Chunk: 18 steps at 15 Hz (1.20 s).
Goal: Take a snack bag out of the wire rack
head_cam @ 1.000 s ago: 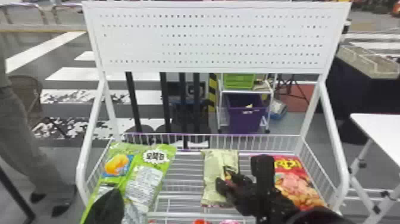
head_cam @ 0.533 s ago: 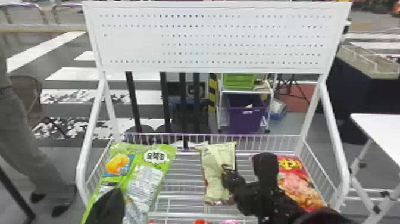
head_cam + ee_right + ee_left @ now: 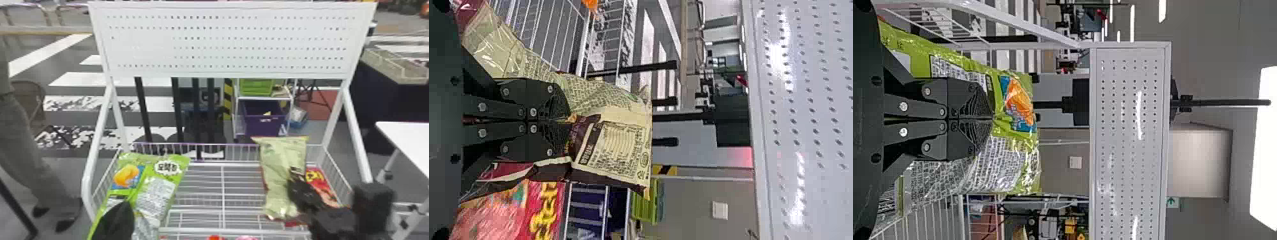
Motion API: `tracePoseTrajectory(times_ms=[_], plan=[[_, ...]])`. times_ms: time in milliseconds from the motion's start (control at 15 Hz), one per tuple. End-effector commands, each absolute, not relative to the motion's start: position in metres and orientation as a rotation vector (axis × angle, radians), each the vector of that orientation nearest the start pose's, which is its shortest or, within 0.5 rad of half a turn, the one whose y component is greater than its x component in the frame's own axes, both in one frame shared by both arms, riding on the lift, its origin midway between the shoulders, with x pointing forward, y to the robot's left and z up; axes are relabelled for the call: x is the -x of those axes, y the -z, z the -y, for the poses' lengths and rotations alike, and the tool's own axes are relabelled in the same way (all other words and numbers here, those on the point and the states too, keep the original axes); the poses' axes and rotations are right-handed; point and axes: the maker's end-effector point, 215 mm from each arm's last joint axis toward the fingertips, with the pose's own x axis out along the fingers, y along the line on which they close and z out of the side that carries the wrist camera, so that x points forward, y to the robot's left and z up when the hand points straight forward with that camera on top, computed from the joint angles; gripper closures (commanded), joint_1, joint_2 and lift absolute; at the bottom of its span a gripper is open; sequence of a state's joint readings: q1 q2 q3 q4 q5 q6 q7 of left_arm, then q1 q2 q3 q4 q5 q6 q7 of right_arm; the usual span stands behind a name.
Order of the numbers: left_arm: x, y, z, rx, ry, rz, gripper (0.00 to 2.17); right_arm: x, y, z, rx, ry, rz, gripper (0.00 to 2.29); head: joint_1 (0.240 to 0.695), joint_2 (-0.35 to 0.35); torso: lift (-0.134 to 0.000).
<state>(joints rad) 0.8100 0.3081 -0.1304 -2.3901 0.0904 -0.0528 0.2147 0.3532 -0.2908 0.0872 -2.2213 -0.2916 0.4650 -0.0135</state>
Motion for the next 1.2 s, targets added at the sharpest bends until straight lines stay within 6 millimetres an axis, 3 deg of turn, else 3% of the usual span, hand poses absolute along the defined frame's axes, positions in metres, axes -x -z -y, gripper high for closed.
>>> tracePoseTrajectory(times_ms=[0, 133, 400, 600, 1133], plan=[[-0.361, 0.267, -0.193, -0.014, 0.097, 0.031, 1.87, -0.429, 0.315, 0.217, -0.033, -0.186, -0.17, 2.25, 0.499, 0.0, 0.0], [-0.361, 0.268, -0.193, -0.013, 0.097, 0.031, 1.87, -0.392, 0.314, 0.239, -0.054, -0.142, -0.158, 2.25, 0.499, 0.0, 0.0], [-0.361, 0.268, -0.192, -0.011, 0.098, 0.031, 1.87, -0.346, 0.287, 0.255, -0.052, -0.108, -0.087, 2.25, 0.499, 0.0, 0.0], [-0.36, 0.268, -0.192, -0.014, 0.099, 0.029, 1.87, -0.335, 0.286, 0.267, -0.042, -0.08, -0.087, 2.25, 0.499, 0.0, 0.0], [-0.356, 0.266, -0.189, -0.01, 0.104, 0.027, 1.87, -0.332, 0.277, 0.264, -0.03, -0.085, -0.075, 2.25, 0.499, 0.0, 0.0]])
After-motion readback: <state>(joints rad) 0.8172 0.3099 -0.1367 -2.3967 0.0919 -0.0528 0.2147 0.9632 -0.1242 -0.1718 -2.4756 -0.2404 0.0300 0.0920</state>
